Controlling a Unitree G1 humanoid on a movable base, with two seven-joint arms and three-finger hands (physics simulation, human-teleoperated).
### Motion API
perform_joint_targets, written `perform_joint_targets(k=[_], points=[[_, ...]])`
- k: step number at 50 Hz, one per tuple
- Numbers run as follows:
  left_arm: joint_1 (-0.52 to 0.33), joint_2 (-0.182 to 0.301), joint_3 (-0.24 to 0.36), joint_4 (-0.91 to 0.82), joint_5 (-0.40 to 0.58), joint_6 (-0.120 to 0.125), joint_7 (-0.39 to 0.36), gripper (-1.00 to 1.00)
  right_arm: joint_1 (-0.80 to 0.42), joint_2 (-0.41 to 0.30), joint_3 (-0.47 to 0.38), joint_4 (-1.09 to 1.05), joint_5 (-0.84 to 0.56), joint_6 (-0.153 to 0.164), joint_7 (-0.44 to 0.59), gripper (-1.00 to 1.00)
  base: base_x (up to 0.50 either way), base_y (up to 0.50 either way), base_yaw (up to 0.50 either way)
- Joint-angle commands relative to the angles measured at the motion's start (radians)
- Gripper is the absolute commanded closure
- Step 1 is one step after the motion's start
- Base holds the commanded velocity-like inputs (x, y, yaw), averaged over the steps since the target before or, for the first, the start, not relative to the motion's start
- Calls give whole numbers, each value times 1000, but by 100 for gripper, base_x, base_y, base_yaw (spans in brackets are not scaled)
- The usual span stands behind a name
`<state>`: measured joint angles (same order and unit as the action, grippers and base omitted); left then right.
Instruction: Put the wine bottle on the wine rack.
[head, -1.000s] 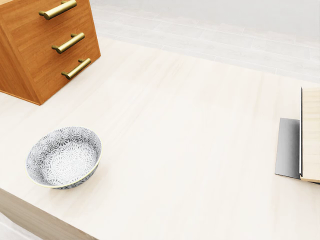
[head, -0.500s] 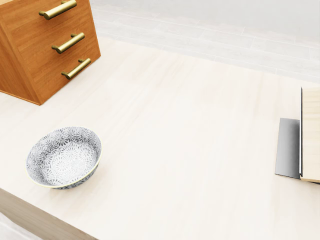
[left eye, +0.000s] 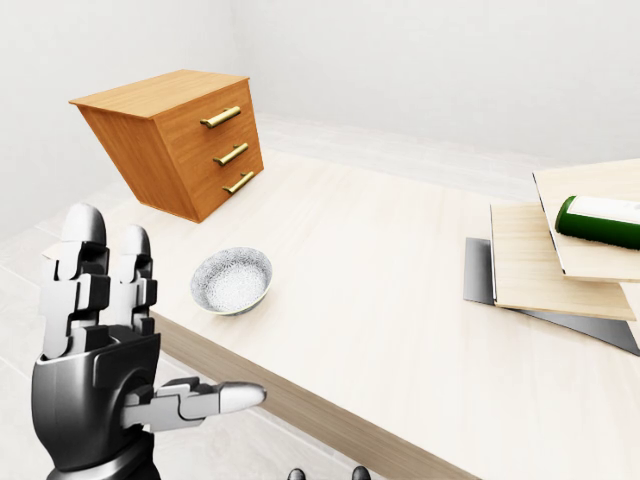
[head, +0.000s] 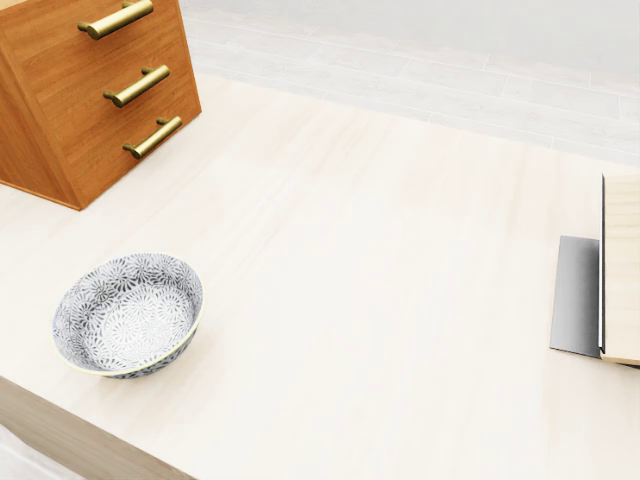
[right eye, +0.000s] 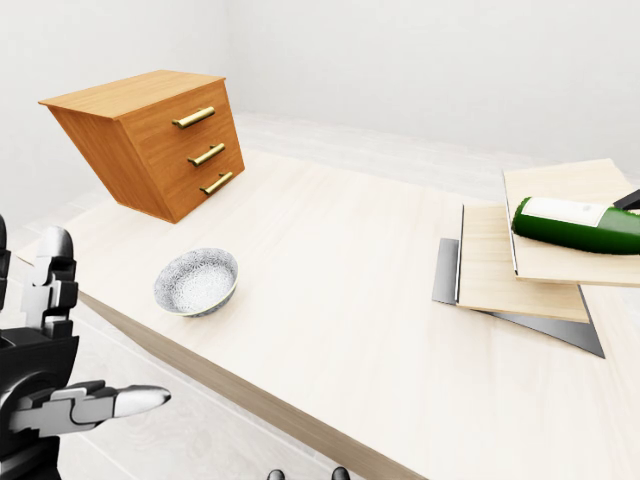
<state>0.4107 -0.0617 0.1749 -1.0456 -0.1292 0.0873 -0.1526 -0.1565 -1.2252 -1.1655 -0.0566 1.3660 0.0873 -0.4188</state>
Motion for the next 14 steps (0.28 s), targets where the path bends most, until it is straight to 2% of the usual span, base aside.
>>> perform_joint_targets(k=[1, 14], points=[[22, 61, -11, -1, -51, 0, 55, -100, -48, -28, 17, -149, -27, 0, 2, -100, 0, 0, 0], [46, 163, -58, -1, -103, 0, 158, -100, -77, -81, -1, -219, 31, 0, -15, -100, 0, 0, 0]])
